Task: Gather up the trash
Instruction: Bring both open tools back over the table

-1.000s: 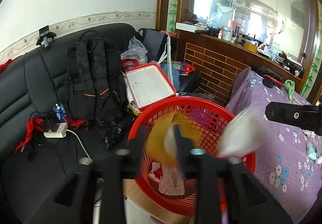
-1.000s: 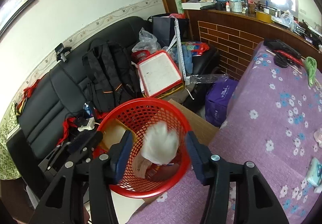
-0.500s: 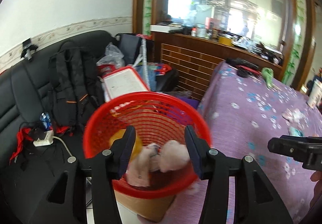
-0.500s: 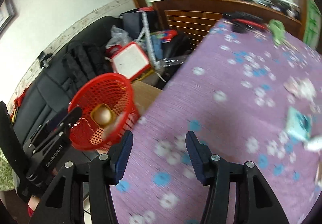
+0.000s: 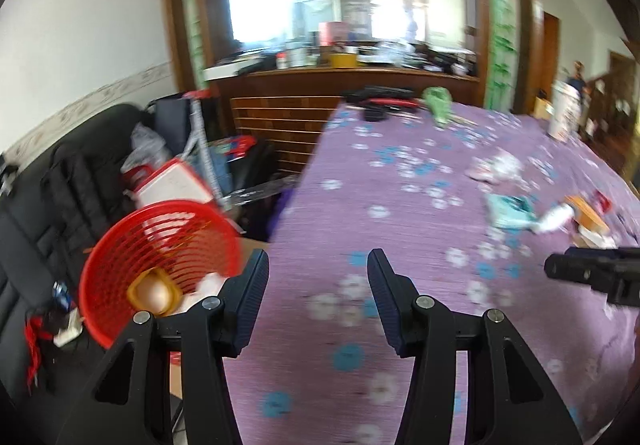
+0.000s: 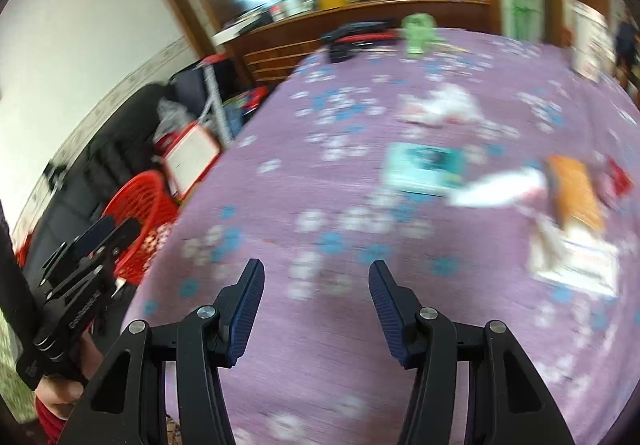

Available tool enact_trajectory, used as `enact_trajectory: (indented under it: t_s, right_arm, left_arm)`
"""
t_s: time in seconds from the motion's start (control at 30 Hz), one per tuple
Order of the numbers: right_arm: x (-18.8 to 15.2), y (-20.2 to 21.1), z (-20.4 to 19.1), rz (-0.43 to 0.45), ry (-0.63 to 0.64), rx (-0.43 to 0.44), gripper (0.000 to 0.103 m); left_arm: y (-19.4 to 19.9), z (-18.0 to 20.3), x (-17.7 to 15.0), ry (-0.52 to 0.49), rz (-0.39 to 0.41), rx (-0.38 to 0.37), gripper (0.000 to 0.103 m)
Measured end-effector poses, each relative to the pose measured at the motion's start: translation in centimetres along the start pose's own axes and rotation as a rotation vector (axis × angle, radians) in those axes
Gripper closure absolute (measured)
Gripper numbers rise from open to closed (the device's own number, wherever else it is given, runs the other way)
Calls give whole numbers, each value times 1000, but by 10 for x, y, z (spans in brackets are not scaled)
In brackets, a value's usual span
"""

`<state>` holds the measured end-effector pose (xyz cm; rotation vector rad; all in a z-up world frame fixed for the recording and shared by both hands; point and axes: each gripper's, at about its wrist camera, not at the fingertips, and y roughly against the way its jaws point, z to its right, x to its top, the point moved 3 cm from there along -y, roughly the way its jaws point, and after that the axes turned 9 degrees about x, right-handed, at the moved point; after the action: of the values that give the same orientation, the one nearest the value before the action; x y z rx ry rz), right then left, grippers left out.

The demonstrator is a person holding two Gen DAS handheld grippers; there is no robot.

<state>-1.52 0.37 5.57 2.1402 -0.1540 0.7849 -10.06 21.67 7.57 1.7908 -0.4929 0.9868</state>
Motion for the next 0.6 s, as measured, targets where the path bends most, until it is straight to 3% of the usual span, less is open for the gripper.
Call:
enact_trajectory:
  t_s: [0.13, 0.3, 0.47, 0.6]
  right_arm:
    - [1, 41, 61, 65, -103, -69, 45]
    - [15, 86, 130, 136, -217, -152, 45]
    - [33, 85, 174, 110, -312, -181, 43]
    - [50, 63, 188, 63, -329, -205, 42]
  left_arm:
    - [10, 45, 7, -98, 7, -59, 53]
    - [22, 112, 20, -226, 2, -191, 46]
    - [23, 167, 32, -309, -31, -303, 41]
    - [15, 192, 33, -345, -53, -303, 41]
